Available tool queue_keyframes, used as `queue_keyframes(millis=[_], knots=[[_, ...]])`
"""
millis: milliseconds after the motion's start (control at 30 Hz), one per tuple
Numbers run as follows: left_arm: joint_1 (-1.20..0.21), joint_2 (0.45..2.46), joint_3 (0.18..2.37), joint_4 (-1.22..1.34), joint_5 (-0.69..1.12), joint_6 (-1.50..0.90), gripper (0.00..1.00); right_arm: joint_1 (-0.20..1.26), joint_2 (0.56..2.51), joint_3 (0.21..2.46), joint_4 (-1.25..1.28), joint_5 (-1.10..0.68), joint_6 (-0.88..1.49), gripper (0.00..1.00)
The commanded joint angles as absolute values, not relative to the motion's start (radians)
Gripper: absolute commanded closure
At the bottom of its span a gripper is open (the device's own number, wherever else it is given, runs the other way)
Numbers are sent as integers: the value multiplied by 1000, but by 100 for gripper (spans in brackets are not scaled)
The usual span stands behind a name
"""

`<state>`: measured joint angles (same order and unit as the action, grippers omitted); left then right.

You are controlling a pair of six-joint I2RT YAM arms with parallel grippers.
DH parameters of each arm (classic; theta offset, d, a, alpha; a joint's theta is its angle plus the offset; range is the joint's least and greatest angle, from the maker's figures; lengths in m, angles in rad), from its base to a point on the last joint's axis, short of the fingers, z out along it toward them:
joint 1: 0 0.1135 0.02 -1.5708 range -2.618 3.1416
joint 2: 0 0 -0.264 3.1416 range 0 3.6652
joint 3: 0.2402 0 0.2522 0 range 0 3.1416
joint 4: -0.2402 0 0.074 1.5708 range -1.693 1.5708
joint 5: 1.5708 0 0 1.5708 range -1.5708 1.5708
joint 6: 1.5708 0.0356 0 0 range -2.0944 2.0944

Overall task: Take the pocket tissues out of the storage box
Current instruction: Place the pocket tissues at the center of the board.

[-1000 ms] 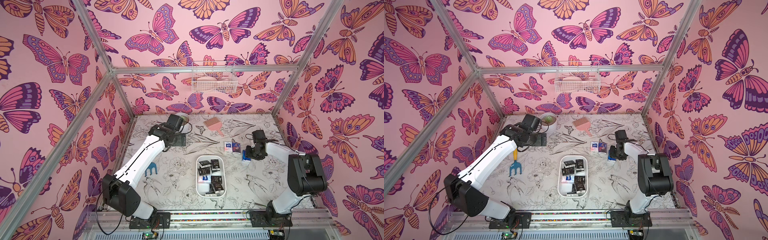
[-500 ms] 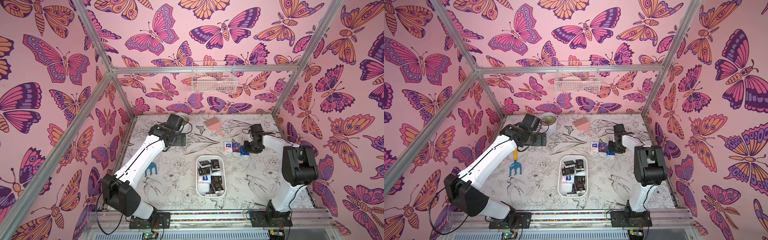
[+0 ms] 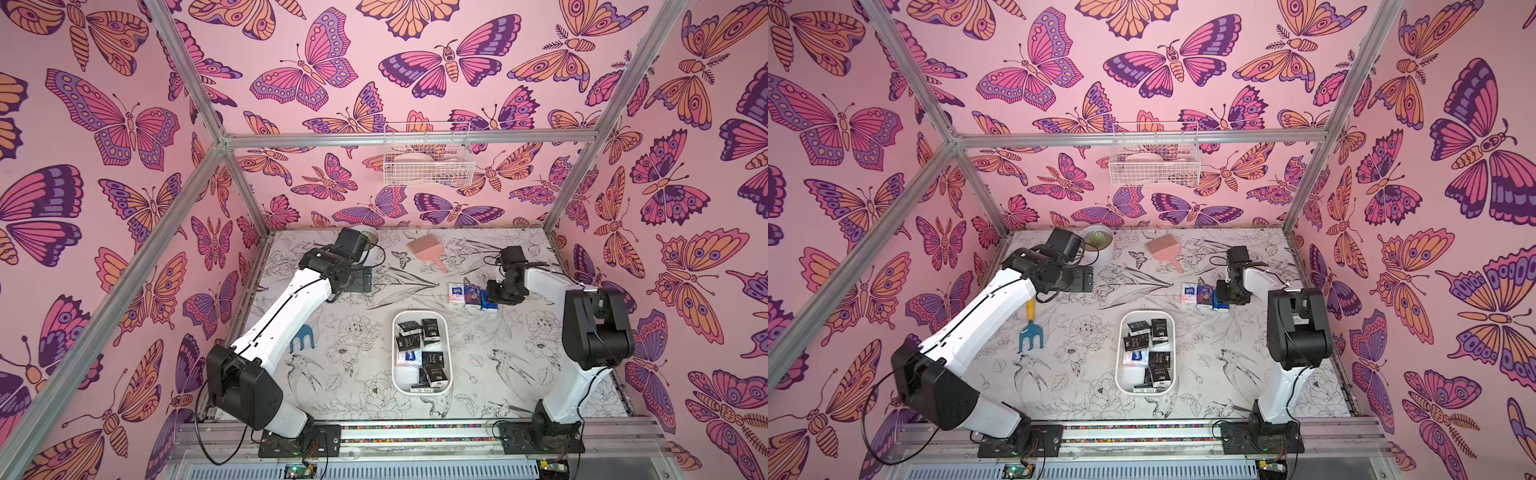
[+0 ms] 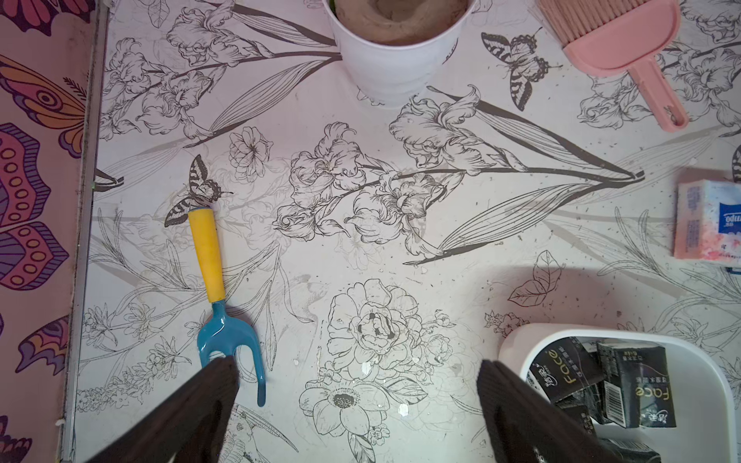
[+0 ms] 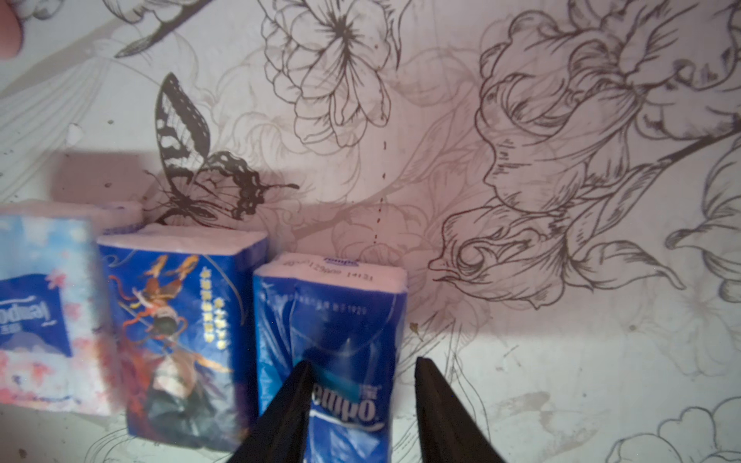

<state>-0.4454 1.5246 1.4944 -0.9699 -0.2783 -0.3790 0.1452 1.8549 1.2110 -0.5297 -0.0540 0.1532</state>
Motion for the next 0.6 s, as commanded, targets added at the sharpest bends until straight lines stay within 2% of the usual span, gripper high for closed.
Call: queue_keyframes(millis=[0,567], knots=[[-448,1530,1500,-985,-296,-377,0,146,1889,1210,-547,-74,156,53],[-448,1517,1491,-985,-293,-388,0,146,1742,1247,-573,-112,177,49]])
